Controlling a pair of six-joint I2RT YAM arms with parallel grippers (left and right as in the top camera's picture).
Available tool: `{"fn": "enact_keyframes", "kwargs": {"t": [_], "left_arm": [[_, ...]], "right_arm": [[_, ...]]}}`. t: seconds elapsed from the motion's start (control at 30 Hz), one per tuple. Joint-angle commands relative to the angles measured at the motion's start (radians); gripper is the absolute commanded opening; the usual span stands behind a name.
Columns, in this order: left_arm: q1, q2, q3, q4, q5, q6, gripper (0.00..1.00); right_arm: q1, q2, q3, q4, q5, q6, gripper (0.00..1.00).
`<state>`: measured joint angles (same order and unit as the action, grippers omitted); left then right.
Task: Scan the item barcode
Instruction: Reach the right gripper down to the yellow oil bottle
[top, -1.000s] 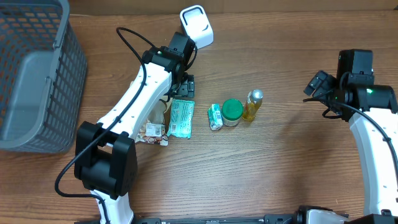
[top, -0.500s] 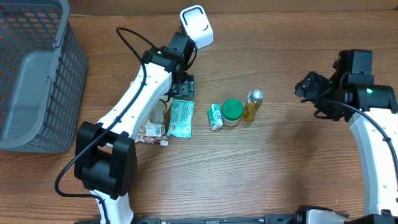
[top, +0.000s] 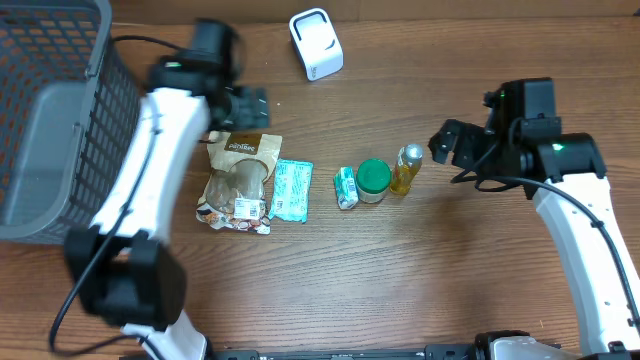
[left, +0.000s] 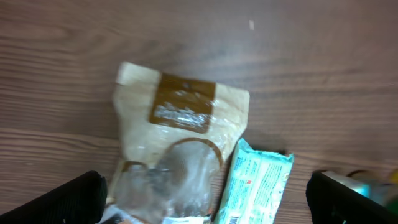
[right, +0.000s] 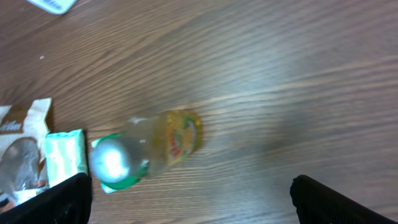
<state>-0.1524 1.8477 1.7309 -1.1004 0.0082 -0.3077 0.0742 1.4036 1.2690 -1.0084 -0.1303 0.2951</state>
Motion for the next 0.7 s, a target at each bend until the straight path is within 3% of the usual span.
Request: {"fn": "enact_keyframes", "kwargs": {"t": [0.0,0.17,0.4,0.67], "left_arm": [[0.059,-0.105,0.037,-0.003,0.101,0.061,1.00],[0.098,-0.114,0.035,-0.003,0.089,0.061,1.00],[0.099,-0.110,0.032,-0.003,0.089,0.061,1.00],[0.099,-0.110,0.032,-0.003,0.089,0.061,1.00]], "right_arm": [[0.052,0.002,0.011,0.032,0.005,-0.008,1.00],[0.130,0.002,0.011,0.083,0.039,0.039,1.00],[0.254,0.062,0.011,0.109,0.236,0.049,1.00],[0.267,0.196,0.011,0.117,0.246,0.049,1.00]]}}
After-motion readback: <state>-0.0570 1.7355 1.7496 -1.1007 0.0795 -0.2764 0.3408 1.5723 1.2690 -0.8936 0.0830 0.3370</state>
